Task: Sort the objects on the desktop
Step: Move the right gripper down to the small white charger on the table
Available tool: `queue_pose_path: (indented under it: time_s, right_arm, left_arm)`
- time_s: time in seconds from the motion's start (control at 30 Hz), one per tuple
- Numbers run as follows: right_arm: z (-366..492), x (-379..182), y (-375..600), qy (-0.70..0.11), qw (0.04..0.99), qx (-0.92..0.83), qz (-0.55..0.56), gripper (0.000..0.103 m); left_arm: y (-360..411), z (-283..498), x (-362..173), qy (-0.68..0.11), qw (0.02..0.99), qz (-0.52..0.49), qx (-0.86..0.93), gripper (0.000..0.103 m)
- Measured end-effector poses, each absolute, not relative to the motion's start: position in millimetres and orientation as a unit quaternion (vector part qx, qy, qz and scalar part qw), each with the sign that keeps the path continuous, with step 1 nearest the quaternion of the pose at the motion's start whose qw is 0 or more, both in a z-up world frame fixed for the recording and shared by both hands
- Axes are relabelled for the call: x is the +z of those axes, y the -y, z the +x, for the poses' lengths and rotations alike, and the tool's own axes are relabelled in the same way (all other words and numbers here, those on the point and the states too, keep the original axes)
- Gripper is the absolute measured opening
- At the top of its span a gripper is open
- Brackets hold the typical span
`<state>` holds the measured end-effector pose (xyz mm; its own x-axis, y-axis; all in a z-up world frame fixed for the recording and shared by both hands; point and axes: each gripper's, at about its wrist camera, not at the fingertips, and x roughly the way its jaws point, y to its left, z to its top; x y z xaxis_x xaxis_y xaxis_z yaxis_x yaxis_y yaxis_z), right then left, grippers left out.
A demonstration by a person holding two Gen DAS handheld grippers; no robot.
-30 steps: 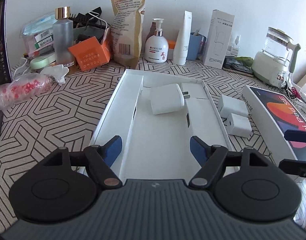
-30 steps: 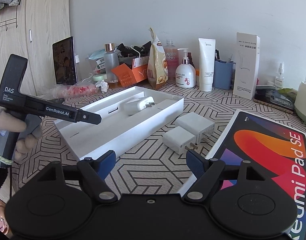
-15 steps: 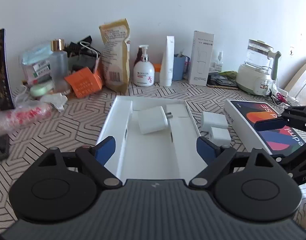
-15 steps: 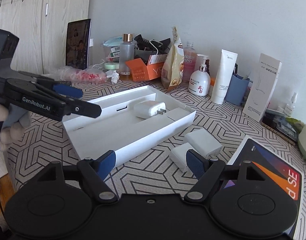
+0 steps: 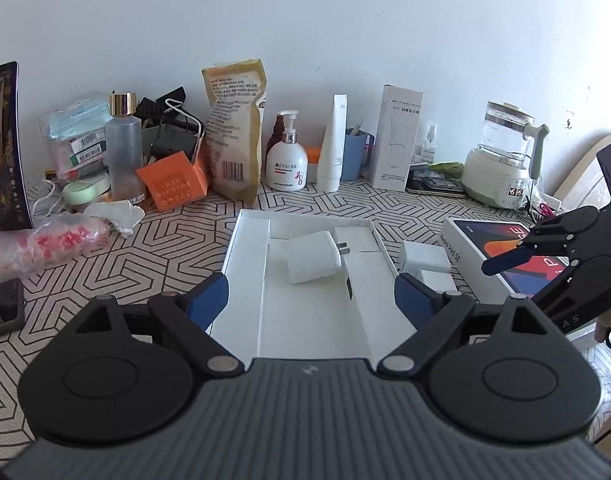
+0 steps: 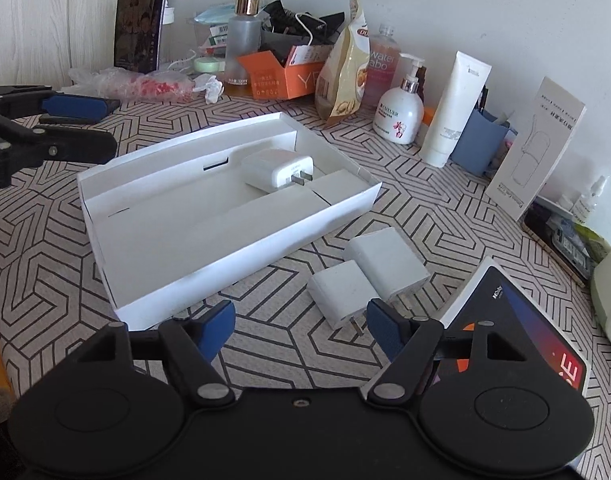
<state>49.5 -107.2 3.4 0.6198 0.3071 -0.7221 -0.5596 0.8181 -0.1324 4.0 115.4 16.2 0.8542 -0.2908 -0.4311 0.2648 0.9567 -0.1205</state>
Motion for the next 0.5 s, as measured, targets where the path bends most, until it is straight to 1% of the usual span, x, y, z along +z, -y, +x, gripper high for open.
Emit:
queue_pose_path:
  time_s: [0.3, 0.4, 0.5]
  right_arm:
    - [66.1, -1.1, 91.7, -0.386, 0.869, 0.234, -0.203, 0.075]
    - [75.9, -2.3, 90.5, -0.394, 0.864, 0.229, -0.215, 0.069]
    - [91.7, -4.7, 94.0, -0.412, 0.857, 0.224, -0.213, 0.064]
  left_arm:
    - [-104.5, 3.9, 7.5, -0.228, 0.958, 0.003, -0.176, 0.091]
    - [-97.6, 5.7, 6.0, -0.224, 0.957, 0.014, -0.183, 0.091]
    - [-97.5, 8.9, 5.0, -0.225, 0.956, 0.001, -0.188, 0.091]
